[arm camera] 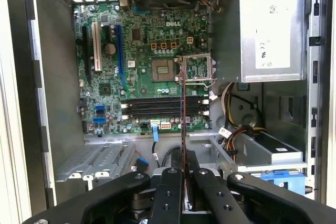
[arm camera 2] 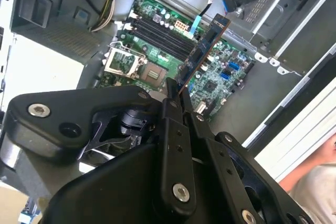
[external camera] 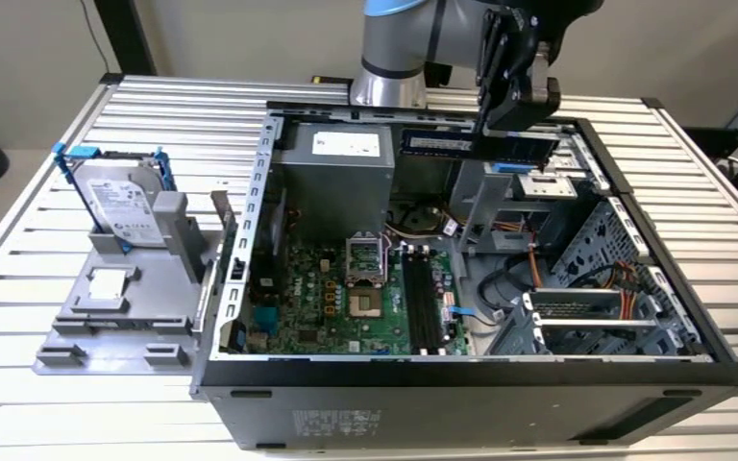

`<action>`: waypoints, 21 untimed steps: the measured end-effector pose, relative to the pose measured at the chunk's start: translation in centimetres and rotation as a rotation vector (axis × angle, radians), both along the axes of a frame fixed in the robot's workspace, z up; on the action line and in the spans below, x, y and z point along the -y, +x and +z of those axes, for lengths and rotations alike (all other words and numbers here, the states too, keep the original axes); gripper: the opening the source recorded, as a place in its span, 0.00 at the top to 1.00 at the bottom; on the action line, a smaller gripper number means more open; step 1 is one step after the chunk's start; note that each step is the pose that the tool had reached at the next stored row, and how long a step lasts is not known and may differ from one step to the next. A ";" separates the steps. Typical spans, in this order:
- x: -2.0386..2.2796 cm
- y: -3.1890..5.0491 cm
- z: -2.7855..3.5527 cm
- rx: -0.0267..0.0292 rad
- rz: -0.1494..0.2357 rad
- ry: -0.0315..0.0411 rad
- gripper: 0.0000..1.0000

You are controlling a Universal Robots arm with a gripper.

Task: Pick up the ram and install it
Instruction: 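Insert the ram into the slot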

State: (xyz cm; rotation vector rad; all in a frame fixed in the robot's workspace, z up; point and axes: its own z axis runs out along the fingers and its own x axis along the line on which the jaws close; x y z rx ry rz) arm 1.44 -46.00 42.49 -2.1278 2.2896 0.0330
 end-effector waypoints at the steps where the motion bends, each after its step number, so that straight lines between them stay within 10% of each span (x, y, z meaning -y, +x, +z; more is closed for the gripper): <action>1: 0.00 0.00 0.00 0.0000 0.000 0.0000 1.00; 13: 0.00 0.00 0.00 0.0000 -0.007 0.0000 1.00; 21: 0.00 0.00 0.00 0.0000 -0.141 0.0000 1.00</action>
